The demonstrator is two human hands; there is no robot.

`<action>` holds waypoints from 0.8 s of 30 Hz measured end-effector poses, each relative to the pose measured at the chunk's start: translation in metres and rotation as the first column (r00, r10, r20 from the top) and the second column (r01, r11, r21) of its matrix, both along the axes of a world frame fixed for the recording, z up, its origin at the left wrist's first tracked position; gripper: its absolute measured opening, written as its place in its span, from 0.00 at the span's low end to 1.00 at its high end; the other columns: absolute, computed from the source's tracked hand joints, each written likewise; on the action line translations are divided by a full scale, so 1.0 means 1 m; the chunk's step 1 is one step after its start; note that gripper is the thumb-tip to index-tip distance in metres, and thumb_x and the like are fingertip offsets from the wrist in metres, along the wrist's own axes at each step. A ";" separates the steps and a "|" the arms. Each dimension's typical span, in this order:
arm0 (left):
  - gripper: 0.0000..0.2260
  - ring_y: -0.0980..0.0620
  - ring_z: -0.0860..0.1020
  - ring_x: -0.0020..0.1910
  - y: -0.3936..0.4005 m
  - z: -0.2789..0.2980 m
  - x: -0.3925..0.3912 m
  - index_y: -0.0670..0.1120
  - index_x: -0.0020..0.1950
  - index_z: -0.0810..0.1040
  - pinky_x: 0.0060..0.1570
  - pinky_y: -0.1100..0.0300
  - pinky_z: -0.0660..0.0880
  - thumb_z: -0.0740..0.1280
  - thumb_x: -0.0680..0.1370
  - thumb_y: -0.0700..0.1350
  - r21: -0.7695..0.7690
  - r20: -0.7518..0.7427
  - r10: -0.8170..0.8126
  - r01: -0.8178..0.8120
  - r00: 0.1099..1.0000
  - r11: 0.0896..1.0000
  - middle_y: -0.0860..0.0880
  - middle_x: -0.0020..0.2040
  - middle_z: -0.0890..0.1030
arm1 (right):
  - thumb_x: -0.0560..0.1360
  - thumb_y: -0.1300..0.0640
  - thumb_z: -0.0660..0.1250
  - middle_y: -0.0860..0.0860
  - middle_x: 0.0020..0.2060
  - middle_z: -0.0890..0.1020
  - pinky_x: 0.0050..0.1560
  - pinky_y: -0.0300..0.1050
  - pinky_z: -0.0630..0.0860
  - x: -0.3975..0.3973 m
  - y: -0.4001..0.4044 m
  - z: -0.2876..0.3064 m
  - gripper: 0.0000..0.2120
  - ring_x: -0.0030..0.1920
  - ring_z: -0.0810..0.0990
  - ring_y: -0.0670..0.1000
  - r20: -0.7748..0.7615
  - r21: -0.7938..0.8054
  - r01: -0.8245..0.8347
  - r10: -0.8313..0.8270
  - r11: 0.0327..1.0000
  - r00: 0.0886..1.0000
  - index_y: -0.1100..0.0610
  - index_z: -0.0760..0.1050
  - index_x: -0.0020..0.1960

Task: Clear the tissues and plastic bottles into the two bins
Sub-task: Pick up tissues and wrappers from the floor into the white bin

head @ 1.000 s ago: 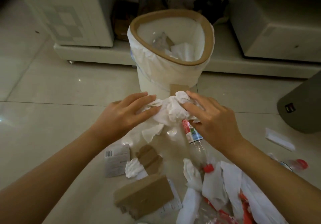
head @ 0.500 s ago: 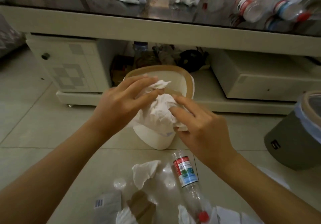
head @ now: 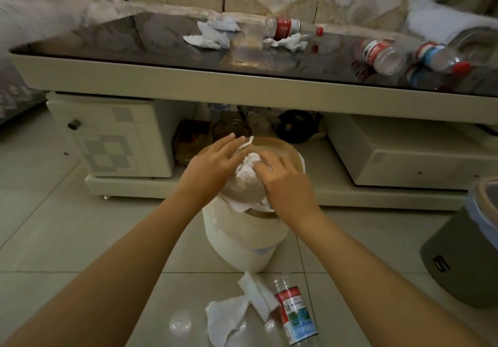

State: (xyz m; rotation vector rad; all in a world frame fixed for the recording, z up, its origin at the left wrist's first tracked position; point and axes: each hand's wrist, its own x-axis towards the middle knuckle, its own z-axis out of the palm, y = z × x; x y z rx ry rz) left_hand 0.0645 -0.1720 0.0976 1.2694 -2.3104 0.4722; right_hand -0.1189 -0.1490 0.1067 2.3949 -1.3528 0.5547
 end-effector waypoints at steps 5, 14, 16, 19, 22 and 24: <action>0.25 0.54 0.48 0.77 -0.024 -0.017 -0.009 0.54 0.78 0.48 0.75 0.52 0.49 0.50 0.82 0.53 0.393 0.091 0.131 -0.156 0.987 0.906 0.53 0.78 0.52 | 0.77 0.50 0.61 0.53 0.71 0.64 0.70 0.55 0.60 -0.001 -0.027 -0.015 0.22 0.72 0.60 0.57 -0.058 0.345 0.161 -0.150 0.925 0.987 0.52 0.64 0.70; 0.27 0.52 0.41 0.77 -0.021 -0.017 -0.023 0.56 0.77 0.38 0.74 0.45 0.39 0.46 0.80 0.58 0.396 0.200 0.110 -0.183 0.974 0.900 0.52 0.79 0.45 | 0.78 0.39 0.50 0.51 0.78 0.47 0.74 0.61 0.38 -0.004 -0.026 -0.020 0.31 0.77 0.38 0.52 -0.077 0.542 0.182 -0.168 0.820 0.983 0.47 0.46 0.77; 0.28 0.52 0.44 0.77 -0.017 -0.017 -0.022 0.56 0.77 0.40 0.74 0.46 0.42 0.49 0.80 0.58 0.352 0.148 0.137 -0.182 0.979 0.918 0.52 0.79 0.48 | 0.79 0.40 0.51 0.51 0.78 0.50 0.74 0.60 0.42 -0.005 -0.021 -0.017 0.29 0.77 0.41 0.53 -0.038 0.475 0.174 -0.178 0.863 0.983 0.48 0.51 0.77; 0.29 0.52 0.53 0.76 -0.002 -0.014 -0.022 0.56 0.77 0.46 0.73 0.48 0.51 0.53 0.79 0.60 0.284 0.023 0.159 -0.159 0.987 0.946 0.52 0.78 0.57 | 0.79 0.41 0.54 0.51 0.77 0.55 0.75 0.56 0.50 -0.012 -0.003 -0.014 0.28 0.77 0.48 0.52 0.048 0.389 0.147 -0.179 0.909 0.983 0.50 0.56 0.76; 0.28 0.52 0.65 0.71 0.031 -0.008 -0.025 0.55 0.77 0.55 0.66 0.53 0.62 0.57 0.79 0.60 0.262 -0.140 0.143 -0.102 0.980 0.960 0.52 0.72 0.67 | 0.79 0.45 0.58 0.52 0.74 0.64 0.71 0.51 0.62 -0.022 0.026 -0.013 0.25 0.74 0.60 0.52 0.167 0.308 0.077 -0.134 0.948 0.977 0.53 0.63 0.73; 0.27 0.52 0.69 0.67 0.058 -0.010 -0.028 0.54 0.76 0.60 0.61 0.56 0.66 0.60 0.79 0.58 0.249 -0.229 0.126 -0.067 0.965 0.966 0.52 0.69 0.71 | 0.78 0.47 0.60 0.53 0.69 0.70 0.65 0.50 0.70 -0.028 0.047 -0.016 0.24 0.69 0.68 0.52 0.211 0.229 0.026 -0.075 0.973 0.975 0.55 0.68 0.71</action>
